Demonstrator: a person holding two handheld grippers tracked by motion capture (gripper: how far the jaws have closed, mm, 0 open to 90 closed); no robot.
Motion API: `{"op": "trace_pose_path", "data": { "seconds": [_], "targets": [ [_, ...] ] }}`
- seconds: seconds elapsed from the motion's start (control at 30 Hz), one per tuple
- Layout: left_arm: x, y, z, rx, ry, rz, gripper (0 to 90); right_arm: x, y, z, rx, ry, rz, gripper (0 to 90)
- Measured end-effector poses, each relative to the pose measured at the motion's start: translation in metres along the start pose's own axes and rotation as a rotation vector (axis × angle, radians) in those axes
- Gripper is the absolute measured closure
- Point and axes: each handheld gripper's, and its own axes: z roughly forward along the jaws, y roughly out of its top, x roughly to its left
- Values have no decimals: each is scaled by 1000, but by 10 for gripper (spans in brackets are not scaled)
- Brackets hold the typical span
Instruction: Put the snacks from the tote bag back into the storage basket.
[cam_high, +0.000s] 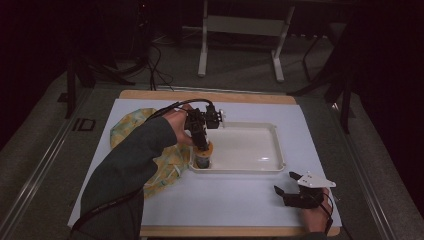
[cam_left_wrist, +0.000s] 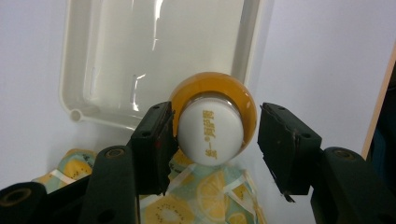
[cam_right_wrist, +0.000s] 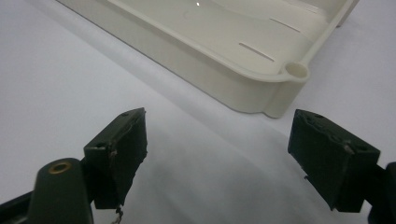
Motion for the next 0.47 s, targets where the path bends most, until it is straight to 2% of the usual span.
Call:
{"op": "trace_pose_path", "data": {
  "seconds": [0.07, 0.3, 0.37, 0.47],
  "targets": [
    [0, -1, -3, -12, 1, -11, 447, 0, 0, 0, 0, 0, 0, 192],
    [-5, -6, -12, -53, 29, 0, 431, 0, 0, 0, -1, 0, 0, 192],
    [-7, -8, -15, -76, 41, 3, 429, 0, 0, 0, -1, 0, 0, 192],
    [-13, -15, -24, -154, 77, 4, 427, 0, 0, 0, 0, 0, 1, 191]
  ]
}}
